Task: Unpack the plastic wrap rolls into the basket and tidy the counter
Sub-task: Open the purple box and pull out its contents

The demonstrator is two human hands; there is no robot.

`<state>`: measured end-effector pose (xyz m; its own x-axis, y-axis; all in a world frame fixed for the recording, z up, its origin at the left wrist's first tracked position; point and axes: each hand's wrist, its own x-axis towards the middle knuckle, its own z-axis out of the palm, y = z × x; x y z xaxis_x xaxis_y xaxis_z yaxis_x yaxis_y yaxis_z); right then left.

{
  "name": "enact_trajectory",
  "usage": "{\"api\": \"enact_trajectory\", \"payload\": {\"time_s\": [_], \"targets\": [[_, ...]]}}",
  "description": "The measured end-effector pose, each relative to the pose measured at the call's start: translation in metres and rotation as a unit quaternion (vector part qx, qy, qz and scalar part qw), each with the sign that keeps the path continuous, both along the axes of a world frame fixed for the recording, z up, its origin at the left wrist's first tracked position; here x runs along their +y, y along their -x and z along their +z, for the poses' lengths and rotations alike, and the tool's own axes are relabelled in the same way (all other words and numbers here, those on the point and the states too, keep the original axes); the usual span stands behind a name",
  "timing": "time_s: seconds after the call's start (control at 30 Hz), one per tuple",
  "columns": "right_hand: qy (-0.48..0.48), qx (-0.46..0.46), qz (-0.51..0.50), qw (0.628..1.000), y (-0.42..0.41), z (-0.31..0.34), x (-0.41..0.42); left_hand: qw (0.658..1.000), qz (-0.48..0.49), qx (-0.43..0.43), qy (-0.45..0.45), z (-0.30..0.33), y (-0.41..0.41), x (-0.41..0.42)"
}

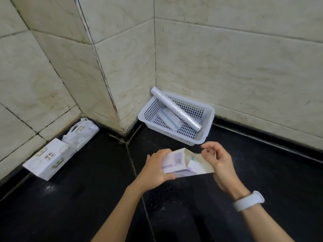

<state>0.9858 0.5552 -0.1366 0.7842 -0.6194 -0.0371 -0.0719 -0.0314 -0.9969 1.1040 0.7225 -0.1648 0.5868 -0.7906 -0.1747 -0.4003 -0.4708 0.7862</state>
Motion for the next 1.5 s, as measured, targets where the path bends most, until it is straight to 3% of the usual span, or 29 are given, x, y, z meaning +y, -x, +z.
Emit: {"api": "enact_trajectory", "payload": {"time_s": [0.03, 0.1, 0.2, 0.3, 0.47, 0.6, 0.77, 1.07, 1.17, 1.5], "targets": [[0.005, 0.003, -0.003, 1.000, 0.000, 0.001, -0.004, 1.000, 0.013, 0.020, 0.012, -0.001, -0.002, 0.002], [0.117, 0.054, 0.033, 0.991, 0.000, 0.001, -0.009, 0.998, 0.033, 0.040, 0.032, -0.001, -0.005, 0.004], [0.315, 0.116, 0.078, 0.939, -0.004, -0.005, -0.006, 0.996, 0.057, 0.047, 0.057, -0.002, -0.006, 0.004], [0.411, 0.097, 0.052, 0.905, -0.007, -0.011, 0.002, 0.986, 0.091, 0.102, 0.092, -0.005, -0.005, 0.004], [0.407, -0.025, 0.043, 0.912, -0.009, -0.005, 0.015, 0.986, 0.100, 0.094, 0.097, -0.004, -0.003, 0.000], [0.392, -0.068, 0.079, 0.914, -0.007, 0.002, 0.009, 0.981, 0.134, 0.101, 0.093, -0.007, -0.007, 0.000], [0.296, 0.024, 0.139, 0.945, -0.010, 0.003, 0.004, 0.991, 0.090, 0.073, 0.063, -0.005, -0.010, 0.002], [0.318, 0.177, 0.317, 0.876, -0.012, 0.004, -0.016, 0.997, 0.028, 0.070, 0.033, -0.008, -0.008, 0.002], [0.386, 0.163, 0.313, 0.852, -0.011, 0.001, -0.014, 0.998, 0.017, 0.062, 0.025, -0.008, -0.009, 0.001], [0.427, 0.122, 0.258, 0.858, -0.007, -0.008, 0.001, 0.999, -0.034, 0.018, 0.014, -0.003, -0.010, 0.002]]}}
